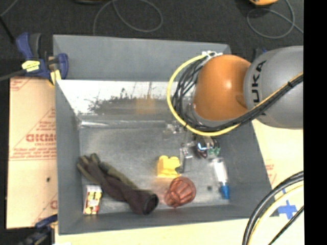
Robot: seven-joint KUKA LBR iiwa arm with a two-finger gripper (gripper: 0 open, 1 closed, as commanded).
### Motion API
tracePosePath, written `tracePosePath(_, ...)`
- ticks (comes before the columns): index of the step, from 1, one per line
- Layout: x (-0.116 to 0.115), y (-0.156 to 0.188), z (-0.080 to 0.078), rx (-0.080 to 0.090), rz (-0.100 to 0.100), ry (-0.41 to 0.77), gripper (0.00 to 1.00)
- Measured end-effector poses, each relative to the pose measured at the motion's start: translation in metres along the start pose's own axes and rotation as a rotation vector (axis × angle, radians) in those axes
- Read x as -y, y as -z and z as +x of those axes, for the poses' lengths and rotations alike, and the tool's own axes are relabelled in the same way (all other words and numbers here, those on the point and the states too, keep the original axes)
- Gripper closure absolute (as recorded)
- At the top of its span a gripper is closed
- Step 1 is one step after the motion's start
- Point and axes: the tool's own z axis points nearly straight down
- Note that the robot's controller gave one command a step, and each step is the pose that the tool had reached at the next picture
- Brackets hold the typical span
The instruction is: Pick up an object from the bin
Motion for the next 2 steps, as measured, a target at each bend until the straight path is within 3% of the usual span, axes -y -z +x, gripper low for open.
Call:
tracePosePath(1,0.007,-0.040,0.013,0.019,-0.002,0.049,0.00)
tracePosePath(2,0.024,-0.061,0.018,0.002,-0.003,-0.079,0.00)
